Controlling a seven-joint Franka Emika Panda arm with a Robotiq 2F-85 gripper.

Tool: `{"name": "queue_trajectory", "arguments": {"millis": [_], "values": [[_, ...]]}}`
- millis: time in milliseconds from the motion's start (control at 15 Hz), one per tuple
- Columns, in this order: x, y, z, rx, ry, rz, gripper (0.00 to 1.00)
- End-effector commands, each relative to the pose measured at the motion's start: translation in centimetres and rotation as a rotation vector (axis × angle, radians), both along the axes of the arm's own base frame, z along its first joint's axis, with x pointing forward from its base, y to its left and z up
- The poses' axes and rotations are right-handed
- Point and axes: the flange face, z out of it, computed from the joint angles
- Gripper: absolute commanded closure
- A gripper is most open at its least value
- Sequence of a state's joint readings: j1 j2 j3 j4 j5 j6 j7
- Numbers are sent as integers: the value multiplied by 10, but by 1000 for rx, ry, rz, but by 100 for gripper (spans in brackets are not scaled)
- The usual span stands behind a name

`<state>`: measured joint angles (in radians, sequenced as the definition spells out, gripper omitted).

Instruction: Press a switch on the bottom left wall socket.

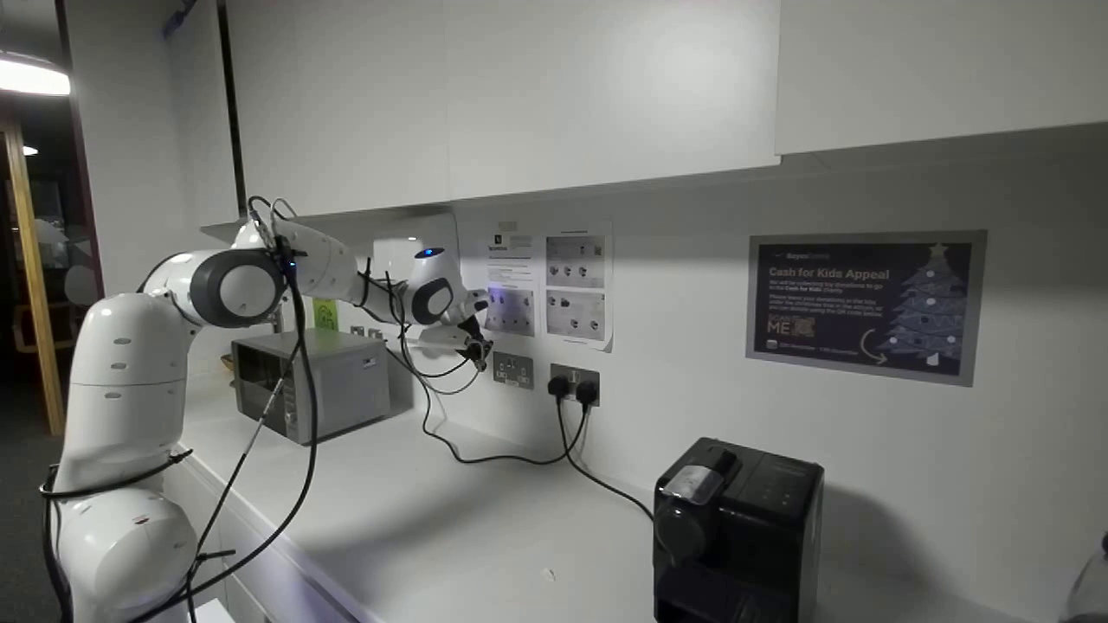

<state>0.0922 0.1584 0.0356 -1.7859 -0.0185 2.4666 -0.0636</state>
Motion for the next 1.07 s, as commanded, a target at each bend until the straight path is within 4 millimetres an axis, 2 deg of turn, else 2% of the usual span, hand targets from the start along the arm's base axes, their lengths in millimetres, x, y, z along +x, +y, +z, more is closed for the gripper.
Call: {"name": "queue_trajectory", "arguments": {"millis": [0,267,800,933,1000], "values": [[-41,-9,10,-11,22,105,100],[-68,-17,15,-15,92,206,100],[-118,-47,32,-67,249,380,100],[-121,-51,35,-63,280,371,100],[-107,-44,29,-61,269,353,99]]}}
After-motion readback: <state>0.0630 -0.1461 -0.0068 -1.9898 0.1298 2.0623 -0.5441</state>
